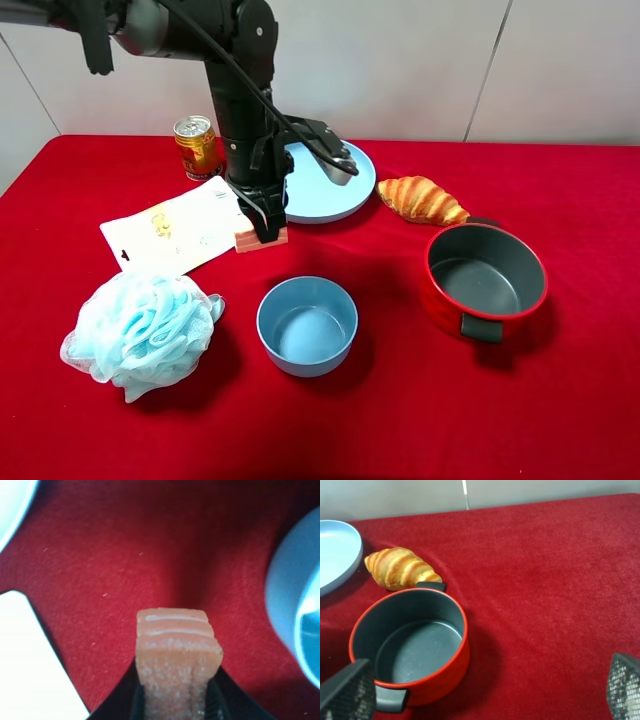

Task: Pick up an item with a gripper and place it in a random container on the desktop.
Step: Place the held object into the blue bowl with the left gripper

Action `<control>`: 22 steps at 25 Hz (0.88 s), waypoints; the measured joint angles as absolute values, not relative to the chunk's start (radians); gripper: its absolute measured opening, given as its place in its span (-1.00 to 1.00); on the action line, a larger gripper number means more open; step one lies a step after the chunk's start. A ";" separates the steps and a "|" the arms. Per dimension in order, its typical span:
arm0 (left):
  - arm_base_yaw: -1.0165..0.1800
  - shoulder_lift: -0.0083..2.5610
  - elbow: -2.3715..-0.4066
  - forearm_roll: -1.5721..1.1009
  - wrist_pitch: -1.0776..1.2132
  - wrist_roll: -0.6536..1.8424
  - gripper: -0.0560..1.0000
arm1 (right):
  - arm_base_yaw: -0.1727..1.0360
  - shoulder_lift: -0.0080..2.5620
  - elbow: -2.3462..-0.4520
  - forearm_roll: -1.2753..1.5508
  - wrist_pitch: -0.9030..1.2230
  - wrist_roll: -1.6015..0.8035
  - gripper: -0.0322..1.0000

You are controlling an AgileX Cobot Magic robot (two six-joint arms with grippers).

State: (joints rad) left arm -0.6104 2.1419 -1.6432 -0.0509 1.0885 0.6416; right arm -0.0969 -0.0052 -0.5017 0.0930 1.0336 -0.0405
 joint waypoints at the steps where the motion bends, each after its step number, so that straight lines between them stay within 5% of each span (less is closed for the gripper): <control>1: -0.618 2.142 -1.643 -0.050 1.099 0.634 -0.49 | -0.097 -0.005 -0.502 0.094 1.034 -0.041 0.40; 22: -0.871 2.107 -1.647 0.013 1.165 0.494 -0.51 | -0.097 -0.005 -0.502 0.100 1.034 -0.041 0.40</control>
State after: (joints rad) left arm -0.8708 2.1071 -1.6468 0.0132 1.1651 0.4940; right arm -0.0969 -0.0052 -0.5017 0.0997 1.0336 -0.0405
